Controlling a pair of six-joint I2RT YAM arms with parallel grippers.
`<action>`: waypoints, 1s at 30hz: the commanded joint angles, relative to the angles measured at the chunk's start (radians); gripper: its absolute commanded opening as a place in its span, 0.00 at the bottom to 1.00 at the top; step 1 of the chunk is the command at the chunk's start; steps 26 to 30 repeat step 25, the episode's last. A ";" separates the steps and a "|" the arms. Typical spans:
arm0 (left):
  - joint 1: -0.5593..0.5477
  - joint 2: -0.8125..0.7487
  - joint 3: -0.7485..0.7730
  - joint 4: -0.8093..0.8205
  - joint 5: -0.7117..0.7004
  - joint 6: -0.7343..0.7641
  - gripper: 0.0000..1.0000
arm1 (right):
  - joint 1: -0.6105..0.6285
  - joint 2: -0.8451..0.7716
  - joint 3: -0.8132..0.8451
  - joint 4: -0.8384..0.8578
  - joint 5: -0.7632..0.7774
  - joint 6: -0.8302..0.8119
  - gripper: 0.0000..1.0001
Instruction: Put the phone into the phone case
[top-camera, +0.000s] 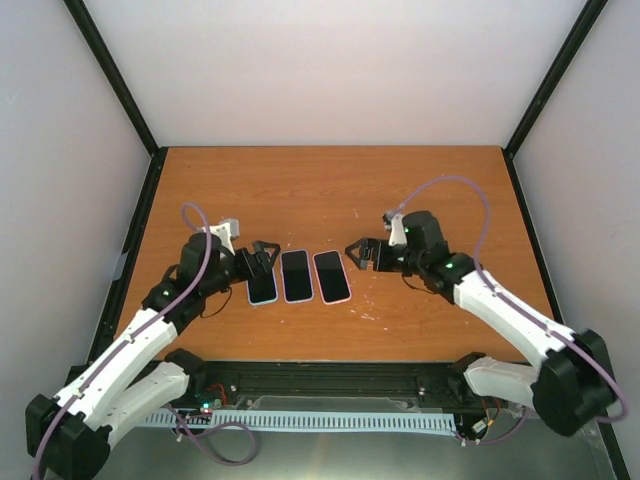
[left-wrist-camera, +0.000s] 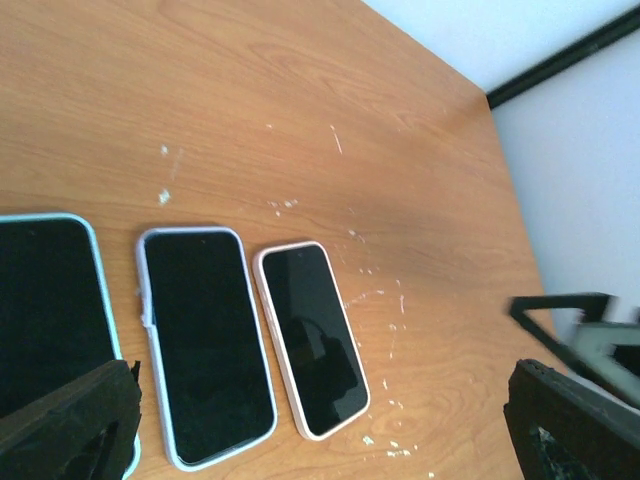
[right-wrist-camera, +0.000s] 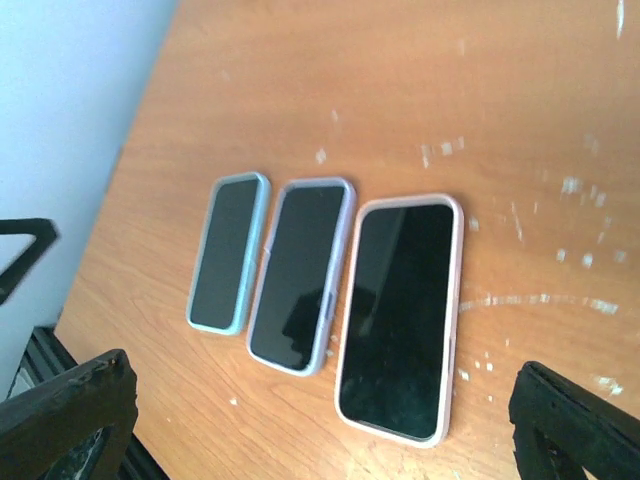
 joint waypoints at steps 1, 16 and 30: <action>0.001 -0.017 0.134 -0.111 -0.141 0.019 0.99 | -0.002 -0.157 0.110 -0.228 0.132 -0.091 1.00; 0.001 -0.160 0.251 -0.134 -0.119 0.133 0.99 | -0.002 -0.457 0.219 -0.367 0.283 -0.021 1.00; 0.001 -0.169 0.200 -0.097 -0.087 0.141 1.00 | -0.002 -0.498 0.184 -0.384 0.304 0.006 1.00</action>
